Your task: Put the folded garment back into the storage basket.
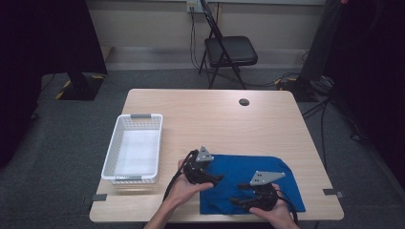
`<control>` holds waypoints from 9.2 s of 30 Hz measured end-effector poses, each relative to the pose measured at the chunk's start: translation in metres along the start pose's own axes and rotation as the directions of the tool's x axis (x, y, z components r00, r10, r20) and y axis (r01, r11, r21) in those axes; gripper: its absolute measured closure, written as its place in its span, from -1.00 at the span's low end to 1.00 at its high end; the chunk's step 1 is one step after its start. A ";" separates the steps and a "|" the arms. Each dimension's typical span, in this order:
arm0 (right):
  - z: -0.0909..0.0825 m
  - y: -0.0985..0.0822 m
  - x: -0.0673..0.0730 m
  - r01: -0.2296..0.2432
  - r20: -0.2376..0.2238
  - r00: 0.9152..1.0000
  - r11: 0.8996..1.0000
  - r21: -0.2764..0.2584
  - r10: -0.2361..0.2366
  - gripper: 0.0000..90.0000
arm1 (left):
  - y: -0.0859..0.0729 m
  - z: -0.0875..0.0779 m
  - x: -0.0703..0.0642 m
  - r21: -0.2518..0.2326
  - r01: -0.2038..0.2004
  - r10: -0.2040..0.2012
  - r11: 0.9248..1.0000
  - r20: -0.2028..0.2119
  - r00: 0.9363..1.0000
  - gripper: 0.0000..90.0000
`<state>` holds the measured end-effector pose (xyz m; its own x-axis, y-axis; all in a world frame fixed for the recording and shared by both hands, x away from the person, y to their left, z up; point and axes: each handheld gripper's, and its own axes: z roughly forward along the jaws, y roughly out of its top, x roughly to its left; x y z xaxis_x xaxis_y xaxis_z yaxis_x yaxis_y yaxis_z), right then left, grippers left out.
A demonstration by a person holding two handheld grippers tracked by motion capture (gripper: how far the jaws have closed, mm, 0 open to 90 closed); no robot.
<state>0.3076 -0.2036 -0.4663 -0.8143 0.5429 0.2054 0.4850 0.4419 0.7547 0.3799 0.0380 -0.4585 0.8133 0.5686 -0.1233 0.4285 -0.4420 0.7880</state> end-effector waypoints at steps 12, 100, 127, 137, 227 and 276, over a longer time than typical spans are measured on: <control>0.021 0.023 0.020 0.038 -0.062 0.997 0.999 -0.030 -0.040 -0.15 | -0.003 0.009 0.032 0.006 0.086 -0.086 0.996 -0.041 0.995 -0.58; 0.070 0.010 0.054 0.213 0.027 0.977 0.977 0.033 -0.214 0.86 | -0.018 0.027 0.040 0.031 0.083 -0.082 0.996 -0.039 0.996 0.76; 0.058 0.017 0.051 0.161 -0.010 0.987 0.987 -0.015 -0.161 0.87 | -0.012 0.013 0.039 -0.030 0.105 -0.105 0.994 -0.005 0.994 0.78; 0.049 0.024 0.051 0.152 -0.019 0.988 0.987 -0.049 -0.153 0.87 | -0.009 0.006 0.041 -0.064 0.135 -0.133 0.989 0.023 0.991 0.79; 0.000 0.088 0.064 0.146 -0.062 0.984 0.952 -0.267 -0.168 0.88 | 0.037 -0.051 0.038 -0.144 0.109 -0.117 0.984 -0.047 0.992 0.80; 0.004 0.115 0.072 0.122 -0.103 0.981 0.938 -0.326 -0.163 0.88 | 0.057 -0.082 0.044 -0.177 0.088 -0.105 0.980 -0.093 0.990 0.81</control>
<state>0.3058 -0.1103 -0.3670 -0.9111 0.3868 0.1425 0.2515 0.2476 0.9357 0.4077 0.0953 -0.3696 0.7234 0.6742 -0.1488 0.4218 -0.2610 0.8683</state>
